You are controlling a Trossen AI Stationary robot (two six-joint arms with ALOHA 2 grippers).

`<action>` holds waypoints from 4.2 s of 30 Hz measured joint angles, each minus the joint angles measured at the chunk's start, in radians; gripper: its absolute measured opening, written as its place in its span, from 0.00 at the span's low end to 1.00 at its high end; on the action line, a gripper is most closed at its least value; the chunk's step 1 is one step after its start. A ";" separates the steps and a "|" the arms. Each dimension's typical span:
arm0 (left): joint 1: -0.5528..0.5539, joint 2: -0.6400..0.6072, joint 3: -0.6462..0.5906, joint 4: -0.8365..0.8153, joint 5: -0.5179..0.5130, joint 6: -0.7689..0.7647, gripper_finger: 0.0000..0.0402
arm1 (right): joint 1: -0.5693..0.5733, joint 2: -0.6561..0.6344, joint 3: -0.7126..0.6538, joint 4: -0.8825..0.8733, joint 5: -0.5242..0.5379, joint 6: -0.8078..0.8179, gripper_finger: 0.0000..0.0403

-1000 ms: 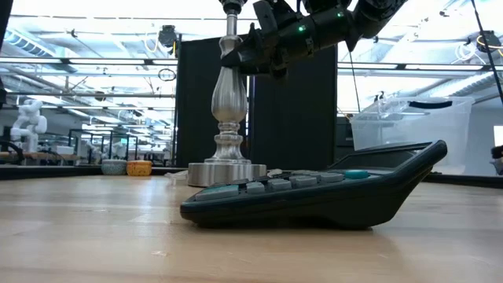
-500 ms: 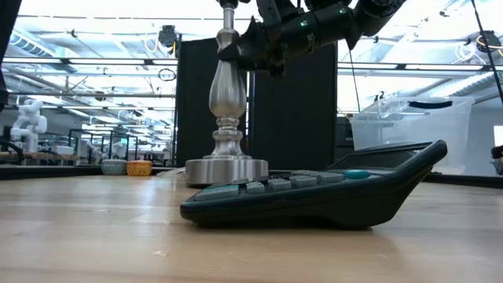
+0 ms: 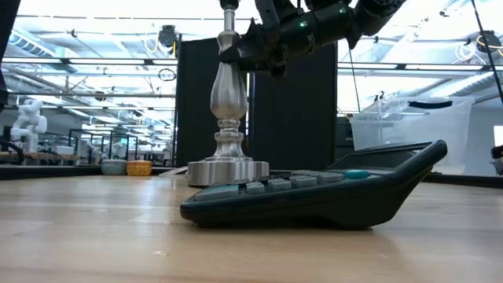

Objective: Screw lightbulb
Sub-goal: Insert the light bulb into the lamp

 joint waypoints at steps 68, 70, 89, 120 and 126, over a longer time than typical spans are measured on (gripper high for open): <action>-0.054 -0.302 -0.131 0.363 0.019 0.020 0.35 | 0.001 -0.001 0.002 -0.023 0.079 0.001 0.35; -0.054 -0.374 -0.249 0.450 0.019 0.015 0.35 | 0.001 -0.001 0.001 -0.020 0.079 0.001 0.35; 0.023 -0.563 -1.023 1.372 0.087 -0.200 0.36 | 0.001 0.000 0.000 -0.015 0.080 -0.007 0.35; 0.016 -0.490 -1.190 1.591 0.111 -0.267 0.37 | 0.001 0.000 0.000 -0.015 0.080 -0.017 0.35; 0.016 -0.490 -1.190 1.582 0.111 -0.269 0.37 | 0.001 0.000 0.000 -0.015 0.078 -0.018 0.35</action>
